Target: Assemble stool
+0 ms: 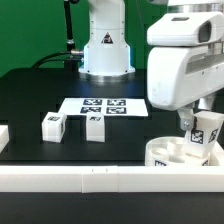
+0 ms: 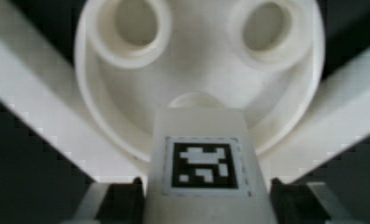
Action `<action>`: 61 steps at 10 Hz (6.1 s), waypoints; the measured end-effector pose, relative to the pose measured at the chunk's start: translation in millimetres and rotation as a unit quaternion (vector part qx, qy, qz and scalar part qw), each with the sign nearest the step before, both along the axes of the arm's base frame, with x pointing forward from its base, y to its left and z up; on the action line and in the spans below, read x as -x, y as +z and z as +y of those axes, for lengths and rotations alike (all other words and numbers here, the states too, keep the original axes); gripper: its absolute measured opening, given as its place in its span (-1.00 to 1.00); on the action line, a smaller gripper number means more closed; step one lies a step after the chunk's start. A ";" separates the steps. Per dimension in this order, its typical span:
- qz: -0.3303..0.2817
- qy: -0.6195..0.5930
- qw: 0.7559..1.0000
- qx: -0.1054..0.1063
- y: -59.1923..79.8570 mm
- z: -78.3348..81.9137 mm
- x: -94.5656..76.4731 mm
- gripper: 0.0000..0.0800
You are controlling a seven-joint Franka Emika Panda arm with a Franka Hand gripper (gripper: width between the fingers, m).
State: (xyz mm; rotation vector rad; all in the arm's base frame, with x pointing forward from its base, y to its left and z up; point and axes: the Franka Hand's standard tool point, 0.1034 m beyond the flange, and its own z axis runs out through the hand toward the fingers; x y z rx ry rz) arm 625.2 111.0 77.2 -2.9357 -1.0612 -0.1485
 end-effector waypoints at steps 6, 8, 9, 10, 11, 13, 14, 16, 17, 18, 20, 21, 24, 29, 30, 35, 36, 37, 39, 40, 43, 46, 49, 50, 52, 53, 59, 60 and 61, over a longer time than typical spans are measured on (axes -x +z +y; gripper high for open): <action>0.022 -0.303 0.952 -0.038 -1.4 5.9 1.9 -0.16; 0.029 -0.430 0.901 -0.053 -2.0 6.0 4.8 -0.16; 0.035 -0.495 0.867 -0.057 -2.9 7.8 10.0 -0.16; 0.040 -0.542 0.838 -0.060 -3.1 9.5 13.0 -0.16; 0.046 -0.599 0.797 -0.065 -3.1 11.5 14.7 -0.16; 0.063 -0.699 0.707 -0.088 -3.5 12.3 14.6 -0.16; 0.069 -0.731 0.672 -0.097 -3.6 12.3 14.5 -0.16; 0.095 -0.804 0.576 -0.115 -3.3 13.2 13.9 -0.16; 0.098 -0.811 0.565 -0.116 -2.9 13.3 13.7 -0.16; 0.100 -0.814 0.560 -0.117 -3.0 13.7 13.7 -0.16; 0.100 -0.809 0.567 -0.117 -2.9 14.3 13.9 0.02; 0.101 -0.794 0.589 -0.114 1.6 15.1 15.2 0.47; 0.099 -0.741 0.654 -0.118 27.0 11.9 14.1 0.62; 0.072 -0.546 0.827 -0.111 21.2 12.8 14.9 0.62; 0.055 -0.453 0.885 -0.092 21.7 15.9 15.5 0.62; 0.030 -0.122 0.991 -0.036 21.3 16.6 10.1 0.62; 0.027 -0.076 0.996 -0.032 20.9 15.1 10.0 0.62; 0.023 -0.024 0.999 -0.029 20.4 14.4 10.0 0.62; 0.031 0.105 0.994 -0.009 15.0 10.8 12.6 0.62; 0.032 0.186 0.982 0.003 11.4 9.6 9.3 0.62; 0.038 0.342 0.938 0.029 4.9 6.0 5.2 0.62; 0.037 0.355 0.933 0.031 4.6 3.2 4.8 0.57; 0.038 0.331 0.942 0.031 4.5 2.9 4.8 -0.17; 0.038 0.331 0.943 0.031 4.5 2.8 4.8 -0.17; 0.042 0.229 0.972 0.026 4.5 3.6 5.0 -0.16; 0.044 0.182 0.982 0.025 4.3 3.9 5.3 -0.16; 0.055 -0.248 0.967 0.005 5.7 12.6 6.1 -0.16; 0.056 -0.297 0.953 0.003 5.7 12.5 6.0 -0.16; 0.056 -0.318 0.946 0.002 5.6 12.4 6.0 -0.16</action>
Offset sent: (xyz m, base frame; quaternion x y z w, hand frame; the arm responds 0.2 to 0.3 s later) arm 0.0000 0.0000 0.0000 0.0000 0.0000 0.1790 0.9838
